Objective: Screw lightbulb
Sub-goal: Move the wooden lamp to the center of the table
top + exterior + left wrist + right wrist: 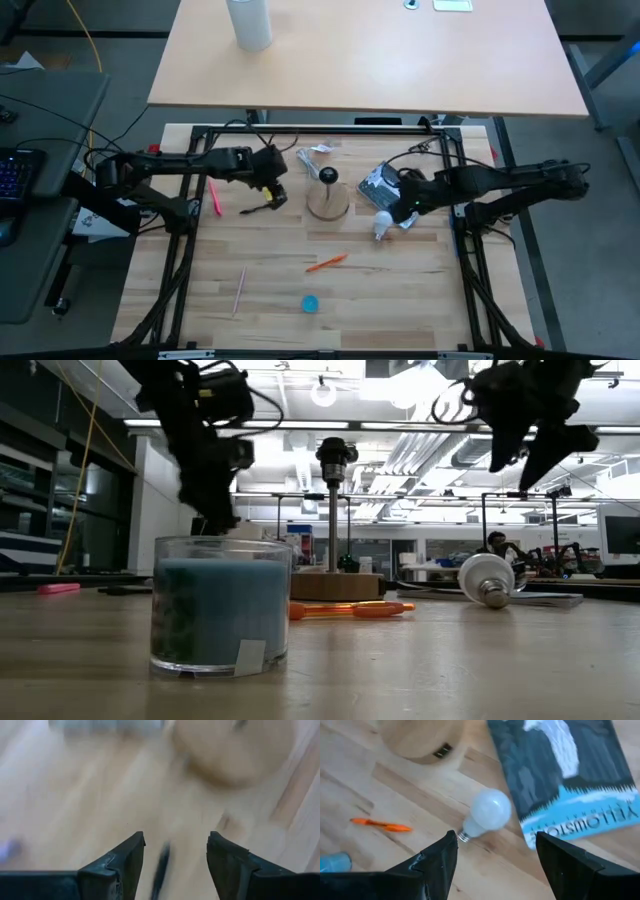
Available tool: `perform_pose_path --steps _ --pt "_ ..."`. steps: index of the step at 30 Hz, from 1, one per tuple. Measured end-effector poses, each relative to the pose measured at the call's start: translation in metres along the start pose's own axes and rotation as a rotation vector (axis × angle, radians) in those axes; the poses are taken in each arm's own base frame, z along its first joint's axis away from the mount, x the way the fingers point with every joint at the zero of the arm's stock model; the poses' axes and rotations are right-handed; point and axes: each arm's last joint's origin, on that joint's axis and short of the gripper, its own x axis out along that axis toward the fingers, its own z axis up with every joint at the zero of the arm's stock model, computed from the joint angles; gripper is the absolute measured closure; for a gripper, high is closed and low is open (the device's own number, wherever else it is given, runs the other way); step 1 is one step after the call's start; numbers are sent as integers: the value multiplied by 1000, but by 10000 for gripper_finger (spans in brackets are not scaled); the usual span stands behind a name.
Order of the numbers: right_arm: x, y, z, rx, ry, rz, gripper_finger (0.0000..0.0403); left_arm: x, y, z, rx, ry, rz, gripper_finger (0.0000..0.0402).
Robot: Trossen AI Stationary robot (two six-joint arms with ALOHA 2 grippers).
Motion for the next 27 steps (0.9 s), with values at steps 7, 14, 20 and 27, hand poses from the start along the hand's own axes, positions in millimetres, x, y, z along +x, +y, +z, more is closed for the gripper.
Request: perform_pose_path --steps 7,14,20,27 --pt "-12 3 -6 -55 -123 47 142 20 -15 32 210 -289 -109 206" --pt "-25 -2 -11 -43 -151 92 142 60 -34 37 173 -329 -218 206" --pt "-25 -2 -12 -52 -165 85 142 91 -59 25 191 -282 -319 206" --pt "-26 -2 -11 -51 -180 82 142 95 -61 32 131 -397 -176 206"
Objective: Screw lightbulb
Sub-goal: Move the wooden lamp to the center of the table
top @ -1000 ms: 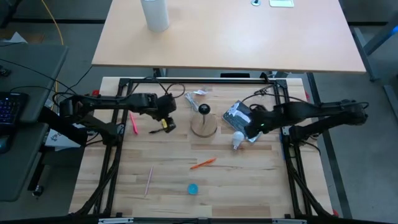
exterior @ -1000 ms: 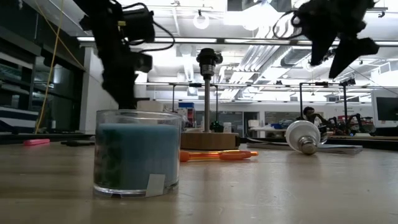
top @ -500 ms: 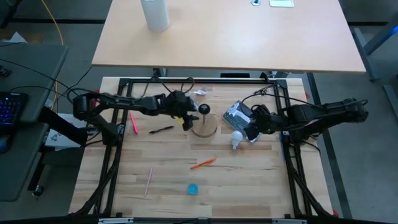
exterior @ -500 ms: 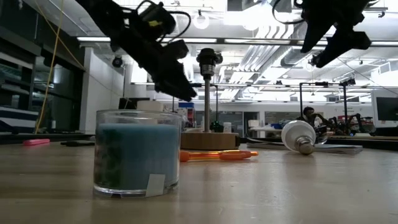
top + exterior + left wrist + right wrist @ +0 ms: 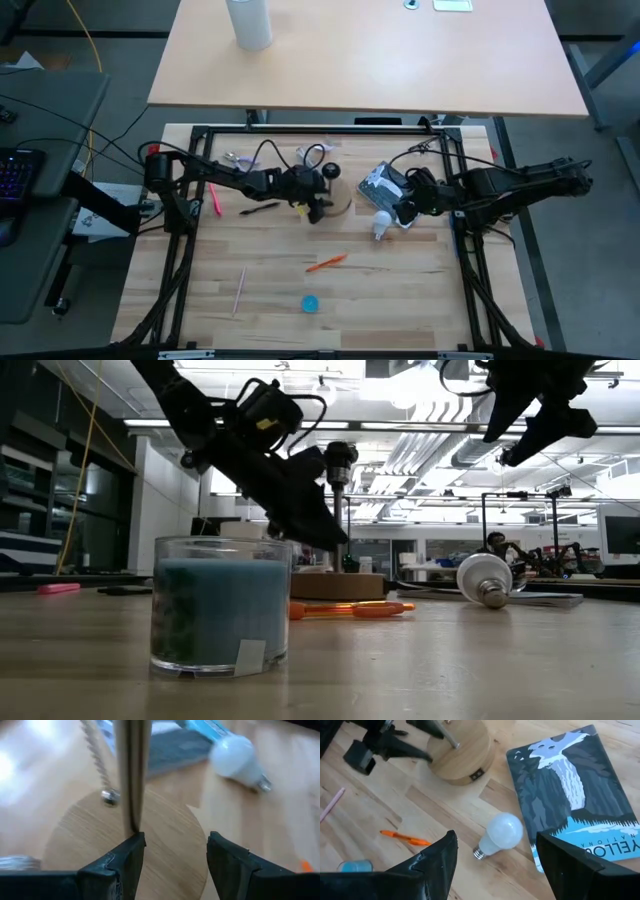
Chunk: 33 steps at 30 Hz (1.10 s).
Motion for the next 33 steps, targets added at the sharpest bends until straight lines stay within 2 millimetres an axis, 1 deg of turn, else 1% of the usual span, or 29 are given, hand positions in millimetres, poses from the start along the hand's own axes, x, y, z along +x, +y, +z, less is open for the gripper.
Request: perform_pose_path --steps 9,14,19,22,25,29,33 --pt "0 0 0 1 -1 2 142 -1 4 0 62 -20 182 206" --pt "0 0 0 -7 -5 1 142 2 4 0 51 -27 176 206" --pt "0 0 1 -18 -34 -12 142 17 4 -11 3 -24 151 206" --pt "0 0 1 -17 -36 -11 142 19 4 -9 -37 -64 158 206" --pt "0 0 1 -17 -34 -9 142 19 5 -9 -29 -65 188 210" --pt "0 0 1 -16 -33 -9 142 19 6 -9 -14 -68 200 238" --pt "0 0 1 -17 -33 -8 142 19 4 -9 -11 -68 196 294"
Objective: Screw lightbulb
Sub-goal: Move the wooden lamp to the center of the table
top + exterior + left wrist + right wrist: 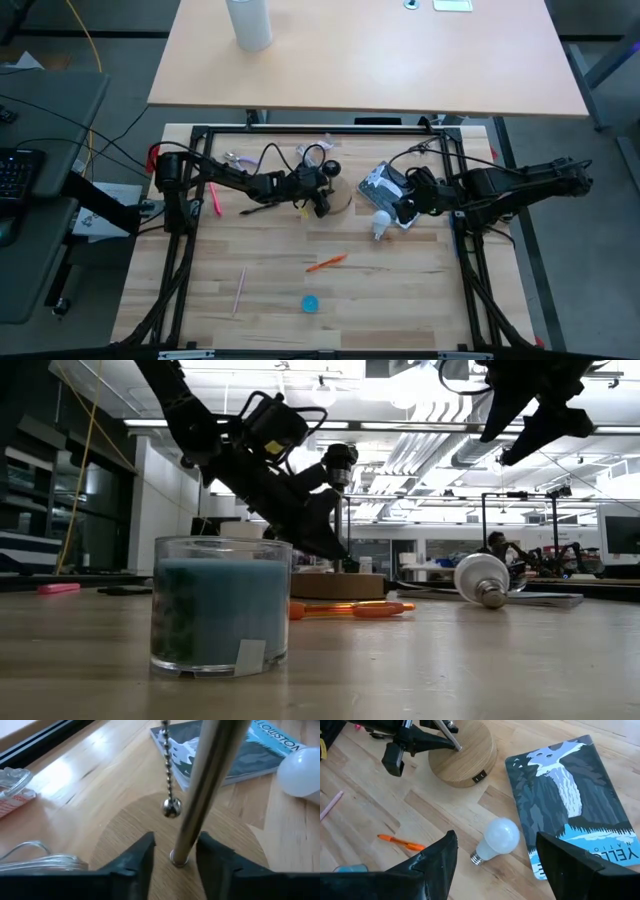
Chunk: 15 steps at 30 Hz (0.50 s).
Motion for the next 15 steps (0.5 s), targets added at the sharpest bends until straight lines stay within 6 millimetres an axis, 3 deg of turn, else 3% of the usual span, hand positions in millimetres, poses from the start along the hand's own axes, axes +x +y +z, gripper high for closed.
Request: perform_pose_path --steps 6,11,15 --pt "0 0 0 0 2 1 142 -1 -3 -1 1 2 -5 389" --pt "0 1 1 7 -5 15 142 -1 -4 2 -28 -27 -11 378" --pt "0 2 1 9 -8 20 142 -1 -4 3 -39 -39 -15 397"
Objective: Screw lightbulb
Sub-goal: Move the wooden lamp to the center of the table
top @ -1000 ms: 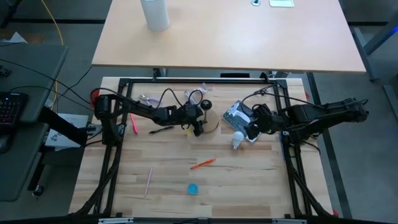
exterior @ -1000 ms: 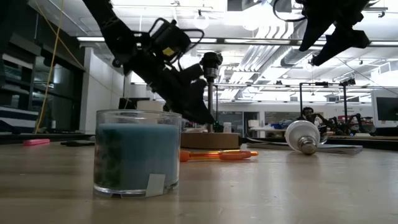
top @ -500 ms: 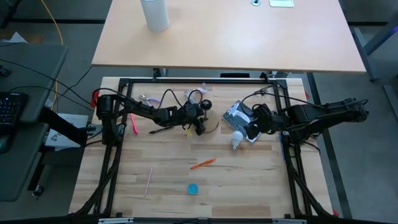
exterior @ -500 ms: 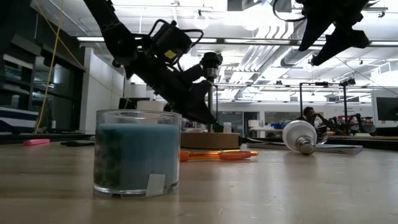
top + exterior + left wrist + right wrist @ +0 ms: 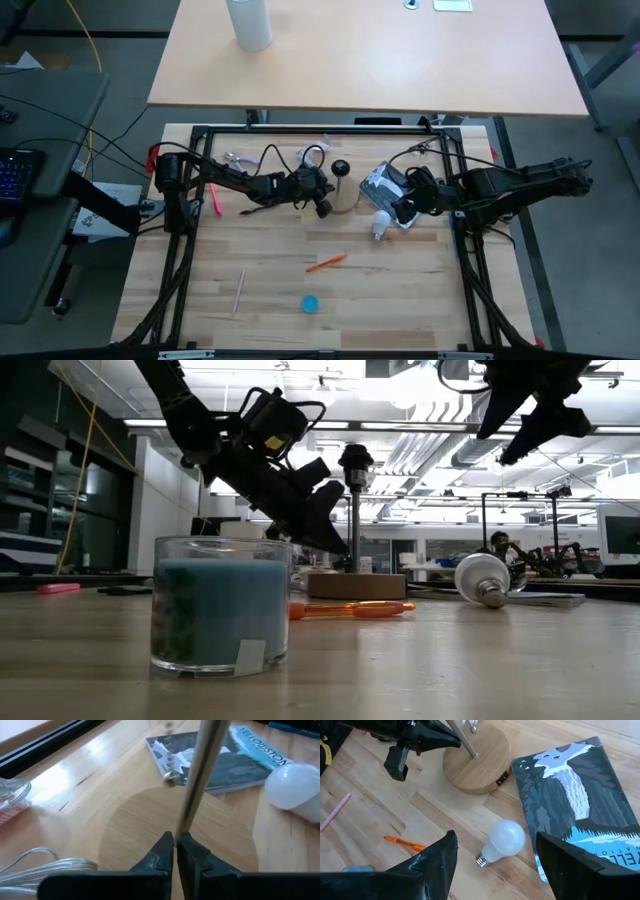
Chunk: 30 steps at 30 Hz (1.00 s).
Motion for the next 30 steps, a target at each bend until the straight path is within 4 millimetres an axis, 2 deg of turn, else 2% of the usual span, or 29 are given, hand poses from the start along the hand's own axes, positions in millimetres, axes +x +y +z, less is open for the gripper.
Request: perform_pose_path --steps 4,10,13,22,30 --pt "0 0 0 0 0 0 142 -1 -1 0 -36 15 -41 386" --pt "0 0 0 1 -1 1 142 -2 -8 -1 -24 31 -123 338" --pt "0 0 0 0 -1 1 142 -3 -11 -2 36 29 -133 309" --pt "0 0 0 -7 -1 0 142 -1 -4 2 103 -14 -66 229" --pt "0 0 1 -7 -15 -7 142 10 -1 -1 112 -62 -104 212"
